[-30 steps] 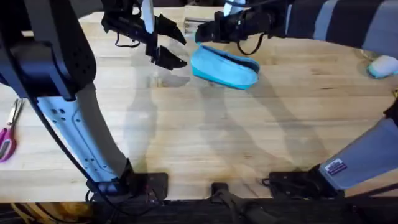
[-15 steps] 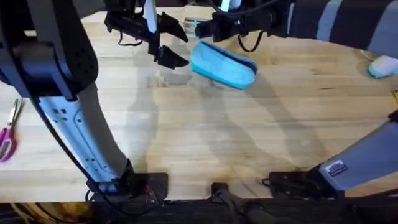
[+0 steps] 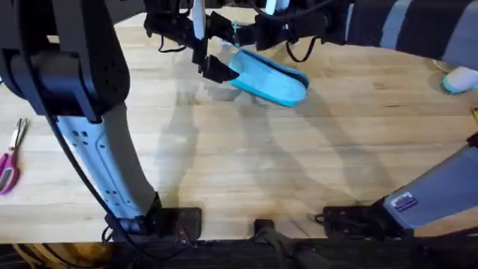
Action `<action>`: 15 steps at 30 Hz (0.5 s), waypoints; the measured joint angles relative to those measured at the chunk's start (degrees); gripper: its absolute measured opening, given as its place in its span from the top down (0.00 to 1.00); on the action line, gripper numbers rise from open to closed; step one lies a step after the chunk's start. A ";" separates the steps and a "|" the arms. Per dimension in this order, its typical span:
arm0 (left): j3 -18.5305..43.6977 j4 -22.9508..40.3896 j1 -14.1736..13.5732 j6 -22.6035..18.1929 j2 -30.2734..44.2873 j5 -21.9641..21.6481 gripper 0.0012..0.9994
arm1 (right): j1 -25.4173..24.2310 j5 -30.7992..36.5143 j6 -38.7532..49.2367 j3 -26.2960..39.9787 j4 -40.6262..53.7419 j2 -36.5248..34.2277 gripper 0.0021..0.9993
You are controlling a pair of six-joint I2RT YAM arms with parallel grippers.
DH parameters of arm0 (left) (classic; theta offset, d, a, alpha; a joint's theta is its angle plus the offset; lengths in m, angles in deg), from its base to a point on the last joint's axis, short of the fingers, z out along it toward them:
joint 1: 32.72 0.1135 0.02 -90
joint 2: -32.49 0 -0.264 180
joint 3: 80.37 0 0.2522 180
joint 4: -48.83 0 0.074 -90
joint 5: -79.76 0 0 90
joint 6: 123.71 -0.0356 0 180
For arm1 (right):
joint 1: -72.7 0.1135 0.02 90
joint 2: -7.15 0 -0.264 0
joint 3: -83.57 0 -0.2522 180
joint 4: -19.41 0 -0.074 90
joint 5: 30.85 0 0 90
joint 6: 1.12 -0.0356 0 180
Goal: Unzip the bag, pick up the pens from the table one at a time and place them inside, then zip the bag closed.
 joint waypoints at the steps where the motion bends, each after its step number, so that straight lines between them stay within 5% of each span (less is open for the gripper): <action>1: 0.00 0.00 0.00 0.04 0.00 0.00 0.01 | 0.00 0.00 -0.02 0.00 0.02 0.02 0.97; 9: 0.00 -0.20 -0.33 1.50 0.00 -0.38 0.03 | 0.00 0.00 -0.02 0.00 -0.01 0.02 0.97; 15: 0.00 -0.44 -1.22 3.05 0.00 -2.15 0.20 | 0.00 0.00 -0.02 0.00 -0.01 0.02 0.97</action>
